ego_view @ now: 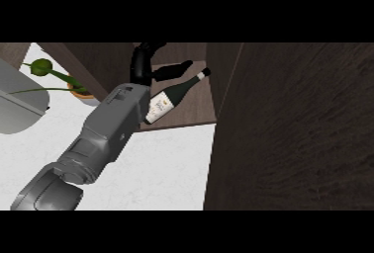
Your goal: Pick up the wine, place it into the cabinet and close the cabinet
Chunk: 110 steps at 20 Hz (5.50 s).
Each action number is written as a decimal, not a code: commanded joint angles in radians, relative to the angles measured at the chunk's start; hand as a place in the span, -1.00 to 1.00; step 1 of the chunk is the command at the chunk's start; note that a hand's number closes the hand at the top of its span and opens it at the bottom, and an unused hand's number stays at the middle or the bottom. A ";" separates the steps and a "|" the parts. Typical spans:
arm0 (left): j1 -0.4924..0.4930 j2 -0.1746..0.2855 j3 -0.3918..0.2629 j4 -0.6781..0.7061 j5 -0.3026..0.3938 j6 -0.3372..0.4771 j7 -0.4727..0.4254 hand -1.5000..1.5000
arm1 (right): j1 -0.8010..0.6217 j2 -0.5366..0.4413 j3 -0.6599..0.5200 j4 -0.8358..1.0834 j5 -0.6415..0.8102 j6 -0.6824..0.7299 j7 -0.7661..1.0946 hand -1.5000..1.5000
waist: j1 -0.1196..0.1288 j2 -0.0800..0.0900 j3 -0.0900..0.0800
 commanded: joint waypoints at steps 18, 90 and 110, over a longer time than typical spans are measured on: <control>-0.030 -0.066 0.050 -0.102 0.055 -0.249 0.003 -1.00 | 0.129 -0.048 -0.035 -0.204 -0.063 -0.014 0.090 -1.00 | 0.077 -0.037 0.003; 1.286 0.425 -0.002 -1.438 0.357 -0.586 0.159 -1.00 | -0.047 -0.167 0.260 -0.235 0.020 0.228 0.201 1.00 | 0.122 -0.038 -0.003; 1.243 0.505 0.076 -1.373 0.409 -0.702 0.201 -1.00 | -0.443 0.146 0.179 0.041 -0.080 0.232 0.383 1.00 | 0.182 -0.029 -0.006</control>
